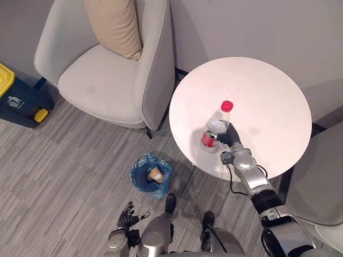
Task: Gather rubbish on tea table into small bin, then transfer packed bag to large trash can.
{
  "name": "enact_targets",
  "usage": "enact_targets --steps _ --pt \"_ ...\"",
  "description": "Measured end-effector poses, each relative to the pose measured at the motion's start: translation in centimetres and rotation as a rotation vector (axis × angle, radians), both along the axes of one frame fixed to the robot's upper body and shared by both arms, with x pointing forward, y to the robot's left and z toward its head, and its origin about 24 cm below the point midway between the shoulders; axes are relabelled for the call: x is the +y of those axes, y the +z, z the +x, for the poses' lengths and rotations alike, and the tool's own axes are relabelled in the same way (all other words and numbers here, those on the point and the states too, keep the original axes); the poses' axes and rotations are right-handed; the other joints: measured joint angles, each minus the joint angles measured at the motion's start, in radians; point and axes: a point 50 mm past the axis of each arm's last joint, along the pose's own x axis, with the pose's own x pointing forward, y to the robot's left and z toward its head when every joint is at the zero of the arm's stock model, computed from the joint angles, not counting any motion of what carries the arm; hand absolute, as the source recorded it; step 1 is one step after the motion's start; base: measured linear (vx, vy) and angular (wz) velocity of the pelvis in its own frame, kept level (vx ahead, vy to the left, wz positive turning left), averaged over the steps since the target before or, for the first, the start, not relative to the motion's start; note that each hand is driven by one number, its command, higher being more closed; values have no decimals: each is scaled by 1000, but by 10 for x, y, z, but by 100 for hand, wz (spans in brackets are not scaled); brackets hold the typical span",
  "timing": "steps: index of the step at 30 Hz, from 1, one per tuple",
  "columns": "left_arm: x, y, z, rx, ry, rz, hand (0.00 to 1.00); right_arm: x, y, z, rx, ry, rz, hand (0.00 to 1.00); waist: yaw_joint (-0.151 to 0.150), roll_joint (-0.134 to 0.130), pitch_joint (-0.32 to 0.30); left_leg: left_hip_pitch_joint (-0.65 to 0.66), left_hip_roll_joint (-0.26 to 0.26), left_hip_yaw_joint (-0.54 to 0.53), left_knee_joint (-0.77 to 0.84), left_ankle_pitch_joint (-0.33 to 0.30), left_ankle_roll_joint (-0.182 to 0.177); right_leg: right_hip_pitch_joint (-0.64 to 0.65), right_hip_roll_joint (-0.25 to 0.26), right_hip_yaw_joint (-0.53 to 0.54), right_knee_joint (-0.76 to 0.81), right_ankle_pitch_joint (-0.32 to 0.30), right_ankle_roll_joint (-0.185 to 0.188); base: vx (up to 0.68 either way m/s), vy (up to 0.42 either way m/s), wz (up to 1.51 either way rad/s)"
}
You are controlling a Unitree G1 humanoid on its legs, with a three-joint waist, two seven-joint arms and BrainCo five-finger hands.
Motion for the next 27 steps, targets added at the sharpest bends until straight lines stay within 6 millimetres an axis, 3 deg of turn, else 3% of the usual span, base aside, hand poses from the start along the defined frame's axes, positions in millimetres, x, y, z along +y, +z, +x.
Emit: enact_targets --steps 8,9,14,20,27 --pt "-4 0 0 1 1 -15 0 -6 8 -36 -101 11 48 100 -9 1 -1 38 2 2 0 0 0 36 1 5 -1 0 0 -25 -4 -2" --pt "-6 -2 -3 18 -9 -30 0 -13 6 -61 -117 5 42 100 -19 3 -26 48 5 4 -1 0 0 41 3 14 1 3 5 -156 -17 -9" --pt "-6 -5 -9 43 -13 -31 0 -13 -5 -70 -82 -10 40 100 -33 5 -77 56 6 10 -1 0 0 44 4 24 1 4 7 -54 -10 -6" --pt "-6 -10 -19 81 -16 -29 0 -12 -1 -98 -112 12 -10 100 -38 9 -106 107 6 17 -8 0 0 91 4 31 -2 4 7 -30 -13 -4" --pt "-7 -15 -29 121 -11 -33 0 -15 -9 -105 -87 -2 -42 100 -35 14 -134 158 5 2 0 0 0 145 3 18 -1 1 11 -72 -19 6"
